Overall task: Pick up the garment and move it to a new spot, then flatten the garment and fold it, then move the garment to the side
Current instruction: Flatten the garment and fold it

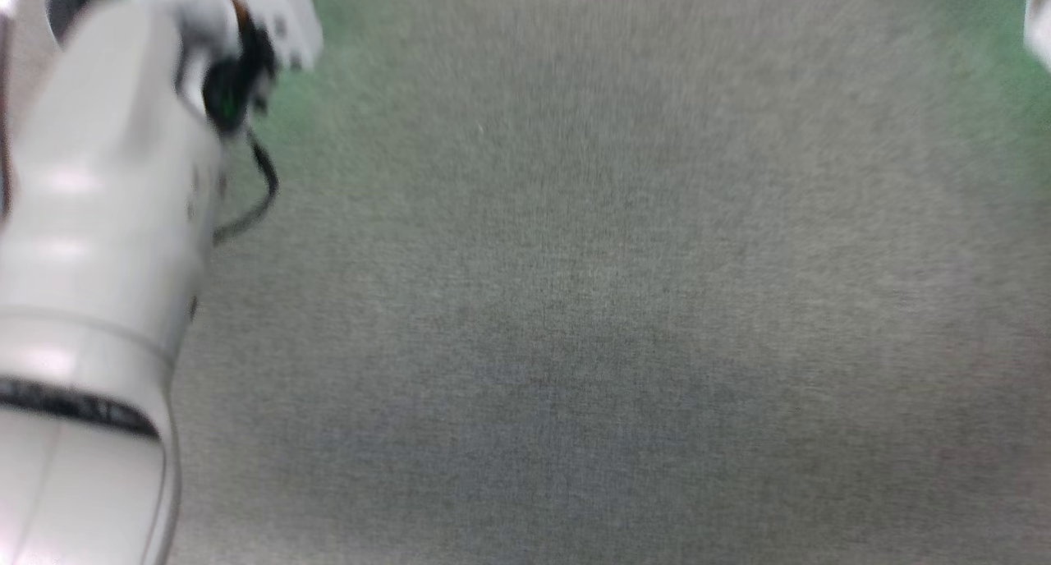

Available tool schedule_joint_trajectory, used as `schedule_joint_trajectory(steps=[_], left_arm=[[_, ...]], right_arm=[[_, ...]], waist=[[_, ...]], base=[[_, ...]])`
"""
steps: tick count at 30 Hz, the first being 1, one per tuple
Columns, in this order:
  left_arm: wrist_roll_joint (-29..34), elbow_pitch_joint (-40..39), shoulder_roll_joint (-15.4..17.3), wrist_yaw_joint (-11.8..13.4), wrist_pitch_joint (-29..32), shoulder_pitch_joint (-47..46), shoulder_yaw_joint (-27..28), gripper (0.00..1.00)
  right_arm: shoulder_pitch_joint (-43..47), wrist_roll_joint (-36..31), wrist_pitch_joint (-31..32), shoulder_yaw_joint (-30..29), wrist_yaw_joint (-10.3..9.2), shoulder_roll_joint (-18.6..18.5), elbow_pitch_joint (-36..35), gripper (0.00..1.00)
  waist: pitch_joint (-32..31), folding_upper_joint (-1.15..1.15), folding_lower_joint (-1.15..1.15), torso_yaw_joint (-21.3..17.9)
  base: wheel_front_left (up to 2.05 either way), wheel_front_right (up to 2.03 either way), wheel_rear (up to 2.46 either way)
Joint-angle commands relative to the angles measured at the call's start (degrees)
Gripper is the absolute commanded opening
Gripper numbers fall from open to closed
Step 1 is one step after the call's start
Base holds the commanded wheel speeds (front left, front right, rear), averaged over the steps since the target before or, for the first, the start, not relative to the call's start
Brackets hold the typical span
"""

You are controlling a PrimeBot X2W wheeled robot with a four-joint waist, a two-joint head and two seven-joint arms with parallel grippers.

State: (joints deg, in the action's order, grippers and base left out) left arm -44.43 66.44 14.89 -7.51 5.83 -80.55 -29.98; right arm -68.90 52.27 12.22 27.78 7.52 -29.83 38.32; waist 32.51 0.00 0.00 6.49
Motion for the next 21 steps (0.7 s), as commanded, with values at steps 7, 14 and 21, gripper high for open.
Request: schedule_joint_trajectory(steps=[7,14,21], left_arm=[[-3.4,-10.9,5.2,0.1,3.5,20.4,-2.9,0.0],[-7.8,-32.4,12.4,5.7,8.6,42.7,-1.7,0.0],[-11.0,-63.6,23.0,20.0,15.1,65.8,0.5,0.0]], right_arm=[[20.6,6.8,7.6,2.8,-0.06,-8.7,-10.4,0.0],[39.1,11.0,13.9,0.4,-0.06,-14.9,-18.9,0.0],[55.6,14.2,21.1,-4.8,-0.06,-18.5,-27.2,0.0]], waist=[[-20.5,0.0,0.0,-0.5],[-26.4,0.0,0.0,0.3],[-28.6,0.0,0.0,0.8]], base=[[0.0,0.0,0.0],[0.0,0.0,0.0],[0.0,0.0,0.0]])
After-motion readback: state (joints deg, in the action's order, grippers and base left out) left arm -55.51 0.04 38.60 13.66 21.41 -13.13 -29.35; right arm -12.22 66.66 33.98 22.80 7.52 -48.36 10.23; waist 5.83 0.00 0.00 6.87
